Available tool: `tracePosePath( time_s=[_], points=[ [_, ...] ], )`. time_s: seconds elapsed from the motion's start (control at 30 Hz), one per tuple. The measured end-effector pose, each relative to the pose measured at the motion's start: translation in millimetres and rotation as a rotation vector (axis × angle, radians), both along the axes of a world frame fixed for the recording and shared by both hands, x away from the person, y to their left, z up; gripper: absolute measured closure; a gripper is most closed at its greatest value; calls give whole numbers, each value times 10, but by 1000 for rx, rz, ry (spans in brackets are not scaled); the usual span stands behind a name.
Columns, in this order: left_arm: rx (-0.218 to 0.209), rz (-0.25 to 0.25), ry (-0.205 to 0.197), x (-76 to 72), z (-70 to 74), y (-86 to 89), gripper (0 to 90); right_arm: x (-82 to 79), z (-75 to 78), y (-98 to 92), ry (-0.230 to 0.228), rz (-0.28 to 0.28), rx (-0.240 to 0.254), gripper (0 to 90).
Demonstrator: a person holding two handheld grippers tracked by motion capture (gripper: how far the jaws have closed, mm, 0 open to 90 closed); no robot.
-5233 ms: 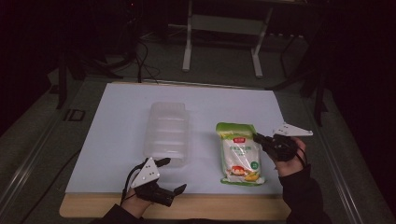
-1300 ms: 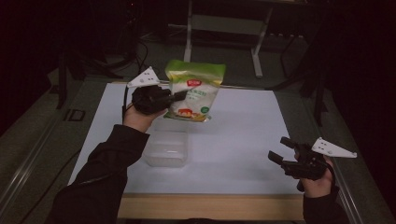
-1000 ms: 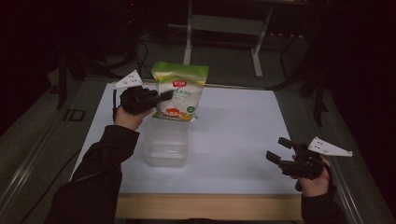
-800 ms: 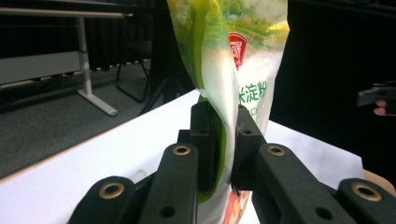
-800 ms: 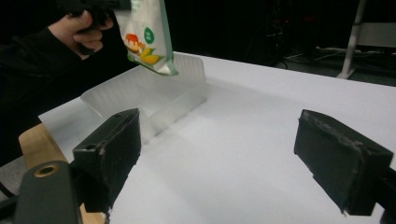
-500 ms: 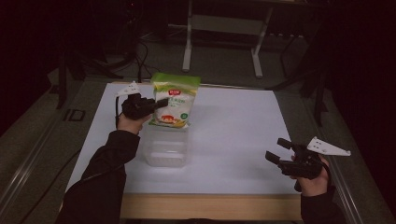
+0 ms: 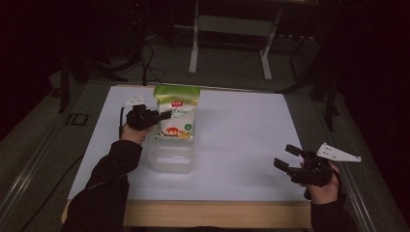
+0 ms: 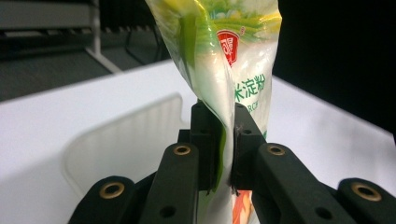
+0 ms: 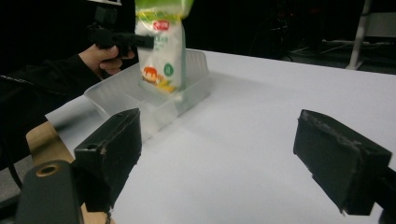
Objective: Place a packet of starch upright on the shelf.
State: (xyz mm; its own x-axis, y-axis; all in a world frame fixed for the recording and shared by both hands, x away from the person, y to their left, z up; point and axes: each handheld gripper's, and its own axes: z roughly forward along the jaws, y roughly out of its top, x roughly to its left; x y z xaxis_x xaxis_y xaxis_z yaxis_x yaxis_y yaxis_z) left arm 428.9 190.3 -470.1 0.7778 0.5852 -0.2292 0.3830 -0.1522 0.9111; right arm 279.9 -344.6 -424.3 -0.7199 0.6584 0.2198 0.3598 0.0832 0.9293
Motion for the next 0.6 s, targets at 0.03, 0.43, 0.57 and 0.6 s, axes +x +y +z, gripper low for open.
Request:
tracePosePath(
  time_s=[0.03, 0.43, 0.57, 0.6],
  points=[
    [24, -16, 8, 4, -31, -17, 830, 1, -5, 3, 3, 2, 0, 153],
    [110, 6, 6, -51, -29, 2, 828, -2, -29, 10, 7, 7, -1, 153],
    [152, 26, -9, -83, -2, -30, 820, 2, -37, -7, 9, 4, 4, 153],
    [160, 30, -7, -86, 3, -37, 820, 4, -38, -7, 10, 4, 7, 153]
  ],
)
